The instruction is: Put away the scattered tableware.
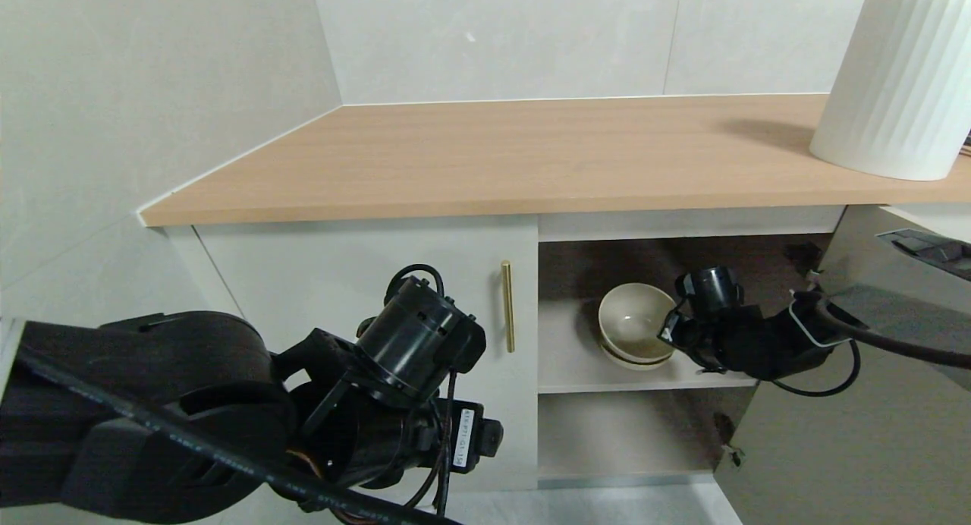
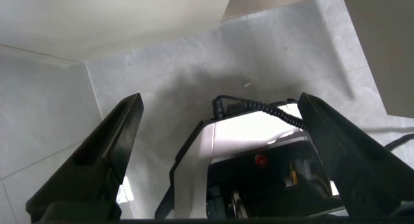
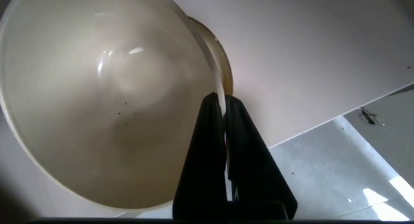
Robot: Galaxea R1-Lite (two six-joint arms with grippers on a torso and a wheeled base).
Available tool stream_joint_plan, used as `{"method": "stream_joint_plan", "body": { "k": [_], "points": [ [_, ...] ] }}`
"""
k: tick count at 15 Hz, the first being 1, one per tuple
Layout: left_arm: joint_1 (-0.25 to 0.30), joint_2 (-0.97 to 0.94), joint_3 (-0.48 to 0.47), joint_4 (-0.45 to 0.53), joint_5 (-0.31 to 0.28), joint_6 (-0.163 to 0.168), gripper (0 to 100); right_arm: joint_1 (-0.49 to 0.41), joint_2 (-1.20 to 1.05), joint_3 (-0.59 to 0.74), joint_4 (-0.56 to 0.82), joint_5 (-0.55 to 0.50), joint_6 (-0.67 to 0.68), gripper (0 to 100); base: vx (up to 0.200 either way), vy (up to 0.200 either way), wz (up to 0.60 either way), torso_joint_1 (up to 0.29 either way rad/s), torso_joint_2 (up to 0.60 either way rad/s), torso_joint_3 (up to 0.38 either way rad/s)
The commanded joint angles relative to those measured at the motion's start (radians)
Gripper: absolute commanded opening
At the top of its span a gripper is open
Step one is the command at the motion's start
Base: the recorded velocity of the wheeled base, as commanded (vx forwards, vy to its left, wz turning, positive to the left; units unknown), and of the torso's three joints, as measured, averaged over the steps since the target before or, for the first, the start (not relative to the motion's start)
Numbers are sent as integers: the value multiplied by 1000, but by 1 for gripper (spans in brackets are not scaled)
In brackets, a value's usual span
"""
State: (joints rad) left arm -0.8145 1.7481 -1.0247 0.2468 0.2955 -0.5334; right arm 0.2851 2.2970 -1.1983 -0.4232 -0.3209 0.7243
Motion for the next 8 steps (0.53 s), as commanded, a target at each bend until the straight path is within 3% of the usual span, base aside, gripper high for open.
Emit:
{"method": "stream_joint_plan", "body": {
  "k": [1,4,5,8],
  "points": [
    [0,4,0,0,-1,0,100,0,9,-3,0,0,0,0,0,0,0,0,0,0],
    [0,4,0,0,-1,-2,100,2,9,-4,0,2,-2,0,0,0,0,0,0,0],
    [0,4,0,0,-1,-2,100,2,10,-4,0,2,-3,100,0,0,0,0,0,0],
    [0,5,-2,0,-1,-2,100,5,12,-1,3,6,-3,100,0,0,0,0,0,0]
  ]
}}
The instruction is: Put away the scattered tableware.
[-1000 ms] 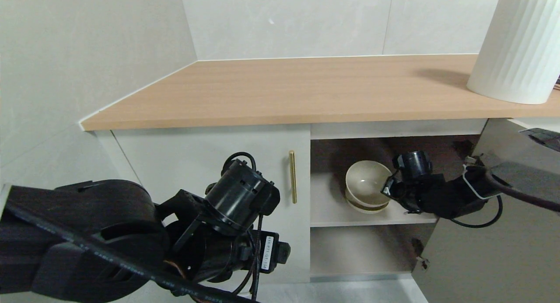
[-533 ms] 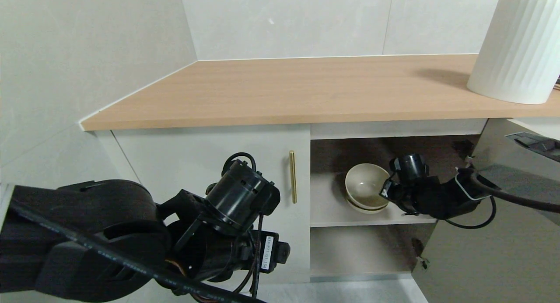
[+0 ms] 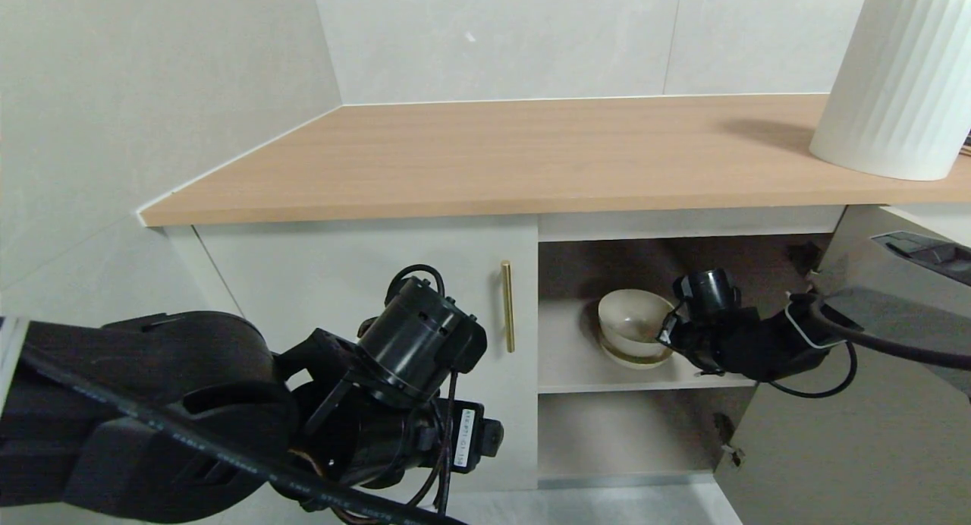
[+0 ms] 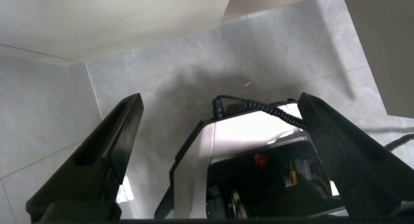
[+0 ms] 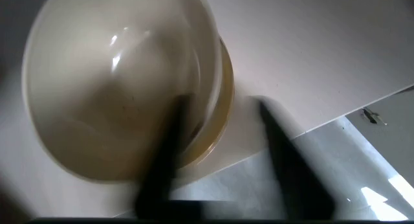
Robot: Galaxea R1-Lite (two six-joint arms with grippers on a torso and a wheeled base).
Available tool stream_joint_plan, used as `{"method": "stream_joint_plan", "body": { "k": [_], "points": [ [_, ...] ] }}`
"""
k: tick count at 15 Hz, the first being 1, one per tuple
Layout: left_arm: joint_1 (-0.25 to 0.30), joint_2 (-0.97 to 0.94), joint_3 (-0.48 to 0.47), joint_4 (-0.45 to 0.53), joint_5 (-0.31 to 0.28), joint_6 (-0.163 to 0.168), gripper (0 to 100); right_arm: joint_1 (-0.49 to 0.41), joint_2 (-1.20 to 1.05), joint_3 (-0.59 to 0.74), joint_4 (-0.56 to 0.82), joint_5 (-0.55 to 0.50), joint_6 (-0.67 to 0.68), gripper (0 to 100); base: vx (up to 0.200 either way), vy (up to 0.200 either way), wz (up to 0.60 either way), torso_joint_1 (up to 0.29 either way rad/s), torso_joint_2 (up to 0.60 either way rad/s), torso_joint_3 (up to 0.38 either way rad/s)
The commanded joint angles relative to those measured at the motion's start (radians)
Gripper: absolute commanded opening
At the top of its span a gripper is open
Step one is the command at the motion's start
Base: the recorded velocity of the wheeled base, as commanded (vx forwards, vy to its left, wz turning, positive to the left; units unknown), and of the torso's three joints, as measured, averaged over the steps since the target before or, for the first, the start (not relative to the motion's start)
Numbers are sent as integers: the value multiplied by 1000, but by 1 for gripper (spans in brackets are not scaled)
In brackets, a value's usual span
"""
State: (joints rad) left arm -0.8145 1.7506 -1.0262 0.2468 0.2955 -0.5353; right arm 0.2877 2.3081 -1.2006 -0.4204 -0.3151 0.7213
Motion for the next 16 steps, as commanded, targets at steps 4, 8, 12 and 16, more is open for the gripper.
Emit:
{"method": "stream_joint_plan", "body": {
  "k": [4,8,12,16],
  "points": [
    [1,3,0,0,1,0,100,5,-7,10,5,4,0,100,0,0,0,0,0,0],
    [37,-5,-2,-14,-1,-25,100,24,-93,96,25,60,-28,100,0,0,0,0,0,0],
    [143,-80,24,-14,-6,-22,100,91,-305,227,219,202,-184,100,0,0,0,0,0,0],
    [235,-264,57,-12,-27,1,100,163,-667,366,425,246,-270,100,0,0,0,0,0,0]
  ]
}}
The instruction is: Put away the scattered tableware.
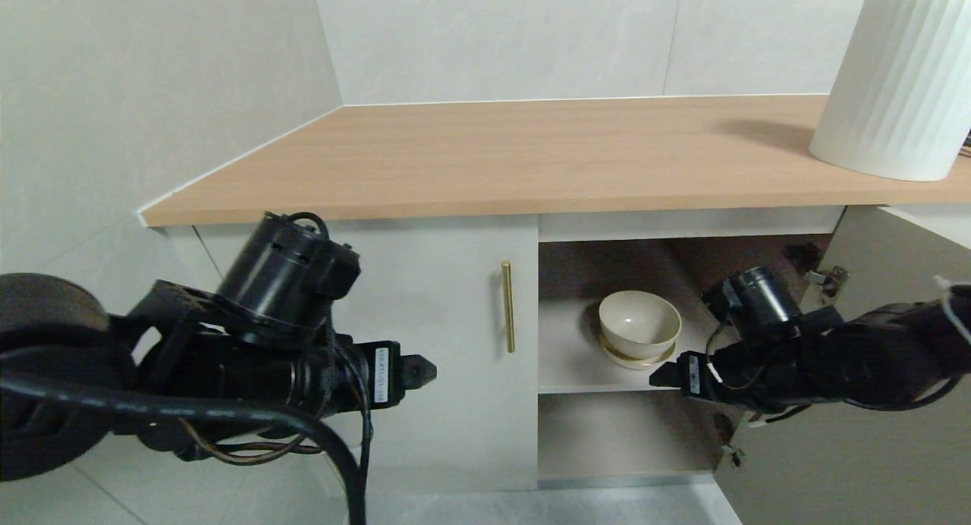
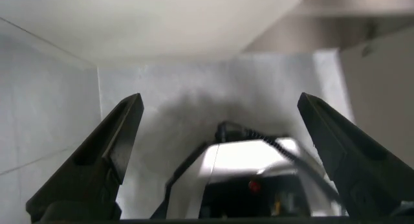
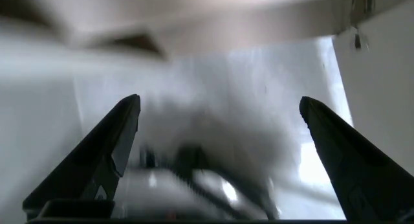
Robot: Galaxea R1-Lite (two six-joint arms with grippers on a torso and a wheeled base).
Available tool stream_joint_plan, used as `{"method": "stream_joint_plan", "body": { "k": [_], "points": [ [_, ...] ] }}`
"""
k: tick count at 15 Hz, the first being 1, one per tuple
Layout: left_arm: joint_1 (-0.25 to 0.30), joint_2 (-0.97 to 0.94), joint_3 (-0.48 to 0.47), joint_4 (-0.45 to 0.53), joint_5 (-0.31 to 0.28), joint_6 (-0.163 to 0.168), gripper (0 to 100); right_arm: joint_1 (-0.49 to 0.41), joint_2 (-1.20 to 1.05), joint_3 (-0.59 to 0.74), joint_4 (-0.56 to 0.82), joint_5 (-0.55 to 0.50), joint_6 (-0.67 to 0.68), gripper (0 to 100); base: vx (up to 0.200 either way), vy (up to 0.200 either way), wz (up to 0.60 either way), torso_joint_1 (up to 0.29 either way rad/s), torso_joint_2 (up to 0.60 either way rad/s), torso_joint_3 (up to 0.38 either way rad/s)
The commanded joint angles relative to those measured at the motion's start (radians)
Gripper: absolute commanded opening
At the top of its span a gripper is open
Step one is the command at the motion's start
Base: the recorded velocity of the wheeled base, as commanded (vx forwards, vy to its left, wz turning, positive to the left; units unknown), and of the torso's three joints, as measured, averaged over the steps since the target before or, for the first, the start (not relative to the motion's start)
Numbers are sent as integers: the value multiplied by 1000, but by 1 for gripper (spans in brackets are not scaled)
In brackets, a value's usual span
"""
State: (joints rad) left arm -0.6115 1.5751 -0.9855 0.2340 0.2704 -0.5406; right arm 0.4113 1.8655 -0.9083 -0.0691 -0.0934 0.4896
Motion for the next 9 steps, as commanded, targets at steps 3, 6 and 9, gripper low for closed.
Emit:
{"method": "stream_joint_plan", "body": {
  "k": [3,6,9],
  "points": [
    [53,-150,76,1,-2,10,100,127,-430,77,219,12,-39,100,0,0,0,0,0,0],
    [53,-202,119,-1,-10,14,100,215,-568,85,333,-16,-31,100,0,0,0,0,0,0],
    [49,-184,139,-2,-11,41,100,222,-575,77,433,-20,-25,100,0,0,0,0,0,0]
  ]
}}
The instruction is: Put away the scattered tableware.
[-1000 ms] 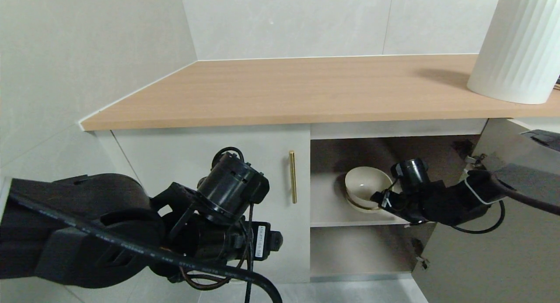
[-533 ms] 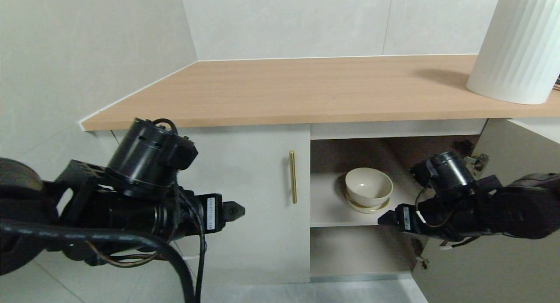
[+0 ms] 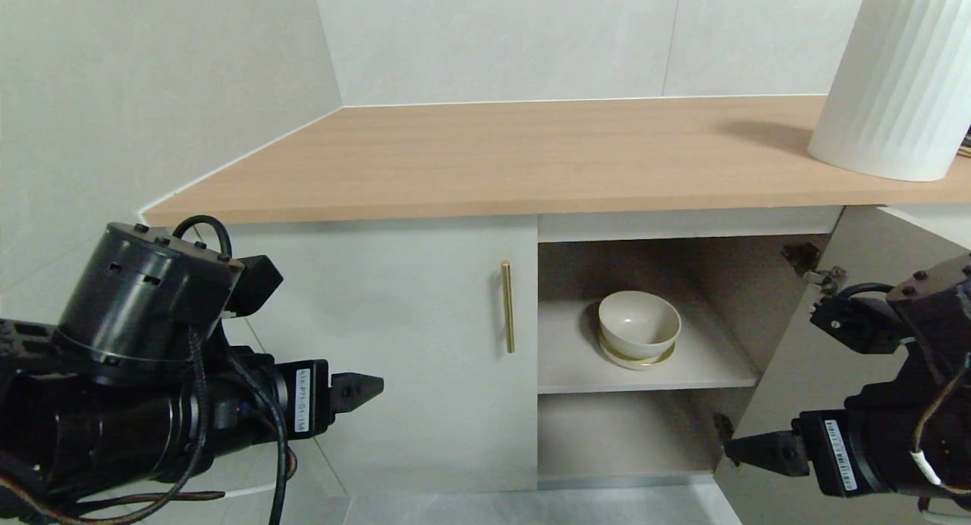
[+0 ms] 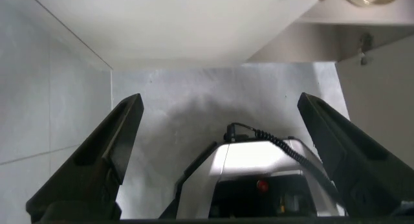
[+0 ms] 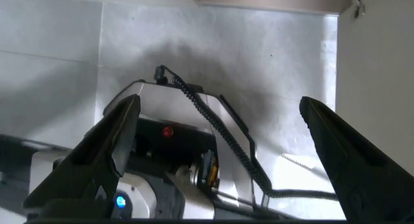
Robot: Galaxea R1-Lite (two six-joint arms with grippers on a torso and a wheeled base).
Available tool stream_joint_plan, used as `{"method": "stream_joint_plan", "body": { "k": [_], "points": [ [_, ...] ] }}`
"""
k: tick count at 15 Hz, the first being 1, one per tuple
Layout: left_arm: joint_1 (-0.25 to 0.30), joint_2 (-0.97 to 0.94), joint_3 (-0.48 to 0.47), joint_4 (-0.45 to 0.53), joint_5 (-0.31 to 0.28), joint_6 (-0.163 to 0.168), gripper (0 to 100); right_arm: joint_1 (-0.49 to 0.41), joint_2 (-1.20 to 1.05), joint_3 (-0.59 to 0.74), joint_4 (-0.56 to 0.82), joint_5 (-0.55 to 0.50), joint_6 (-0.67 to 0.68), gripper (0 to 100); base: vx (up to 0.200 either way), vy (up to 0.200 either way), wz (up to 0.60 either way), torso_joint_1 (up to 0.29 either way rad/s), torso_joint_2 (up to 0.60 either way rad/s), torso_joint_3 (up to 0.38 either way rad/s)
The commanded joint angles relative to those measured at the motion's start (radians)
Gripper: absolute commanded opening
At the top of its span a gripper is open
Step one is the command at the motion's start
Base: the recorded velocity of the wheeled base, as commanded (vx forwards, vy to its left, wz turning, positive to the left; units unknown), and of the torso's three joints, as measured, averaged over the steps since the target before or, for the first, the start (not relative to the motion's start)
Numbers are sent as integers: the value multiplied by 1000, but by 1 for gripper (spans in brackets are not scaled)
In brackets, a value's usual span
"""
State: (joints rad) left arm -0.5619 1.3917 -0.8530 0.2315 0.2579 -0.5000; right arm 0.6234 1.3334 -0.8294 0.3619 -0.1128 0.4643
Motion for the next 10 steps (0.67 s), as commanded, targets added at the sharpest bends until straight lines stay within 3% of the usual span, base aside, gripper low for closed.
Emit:
{"method": "stream_joint_plan", "body": {
  "k": [1,2,10],
  "points": [
    [-3,6,6,0,1,0,100,10,-37,-2,3,-1,1,100,0,0,0,0,0,0],
    [-7,10,8,0,1,0,100,10,-34,-2,0,-1,1,100,0,0,0,0,0,0],
    [-21,32,8,0,4,-2,100,10,-25,3,2,-1,1,100,-200,0,0,5,0,-1]
  ]
}}
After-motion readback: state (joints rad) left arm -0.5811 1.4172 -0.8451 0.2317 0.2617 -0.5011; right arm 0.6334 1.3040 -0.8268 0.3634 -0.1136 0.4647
